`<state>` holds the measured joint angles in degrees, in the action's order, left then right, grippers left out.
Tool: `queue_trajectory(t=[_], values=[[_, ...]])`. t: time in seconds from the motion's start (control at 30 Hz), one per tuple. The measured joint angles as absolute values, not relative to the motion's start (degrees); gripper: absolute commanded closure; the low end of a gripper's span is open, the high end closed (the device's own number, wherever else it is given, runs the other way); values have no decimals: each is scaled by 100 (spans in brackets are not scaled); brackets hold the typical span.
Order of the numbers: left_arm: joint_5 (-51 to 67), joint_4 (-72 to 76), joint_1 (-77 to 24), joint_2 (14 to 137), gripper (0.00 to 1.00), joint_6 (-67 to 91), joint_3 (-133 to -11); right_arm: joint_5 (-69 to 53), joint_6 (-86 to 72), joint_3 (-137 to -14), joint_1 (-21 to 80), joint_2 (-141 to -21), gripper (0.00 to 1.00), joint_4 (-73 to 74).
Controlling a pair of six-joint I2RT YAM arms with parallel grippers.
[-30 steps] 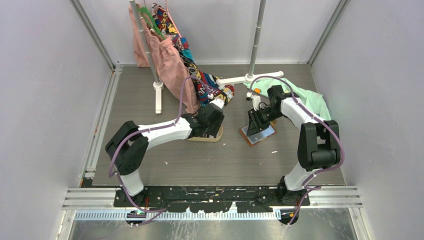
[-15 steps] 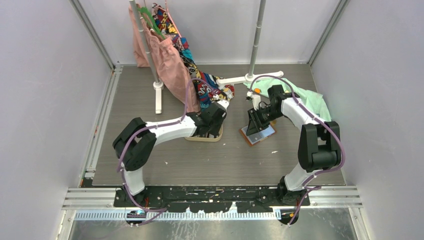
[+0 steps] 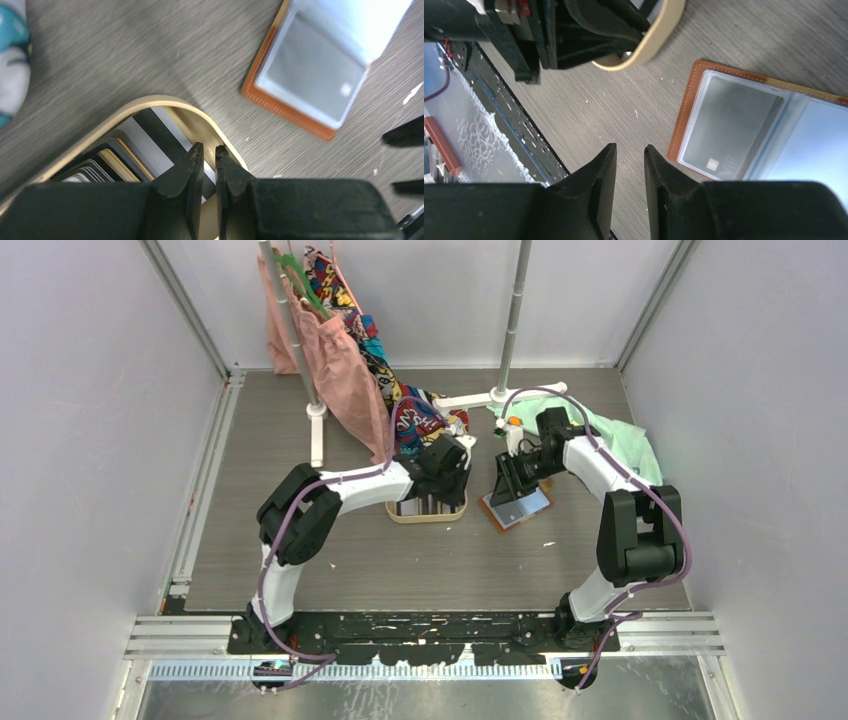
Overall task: Put the credit cards into the card holder
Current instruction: Move the storage box to the center of the board, then pick up the credit card from the storage box.
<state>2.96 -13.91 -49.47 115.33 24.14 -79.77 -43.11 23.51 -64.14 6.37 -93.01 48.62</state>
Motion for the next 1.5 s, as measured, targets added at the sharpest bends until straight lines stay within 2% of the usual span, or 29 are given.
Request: queue_trajectory(t=[0.23, 0.37, 0.5, 0.67, 0.83, 1.07, 1.5], values=[[578, -1258, -4950, 12049, 72, 2709, -8827, -4366, 1712, -6261, 338, -9019, 67, 4320], [668, -1157, -4952, 12046, 64, 2720, -8912, -4589, 1372, -6143, 158, -8960, 67, 4077], [572, -965, -4954, 11491, 58, 2602, -8313, -4797, 991, -5981, 82, -8906, 66, 3776], [360, -843, -4901, 10405, 54, 2342, -7487, -4919, 609, -5913, 117, -8733, 56, 3426], [233, -576, -4622, 9913, 49, 2298, -7072, -4639, 475, -5931, 620, -8720, 50, 3269], [-390, -683, -4276, 9909, 46, 2309, -6659, -3682, 252, -6176, 1785, -9061, 36, 3037], [-1321, -882, -4305, 9592, 46, 2311, -6281, -2543, -1354, -6442, 2147, -10095, 32, 2255]])
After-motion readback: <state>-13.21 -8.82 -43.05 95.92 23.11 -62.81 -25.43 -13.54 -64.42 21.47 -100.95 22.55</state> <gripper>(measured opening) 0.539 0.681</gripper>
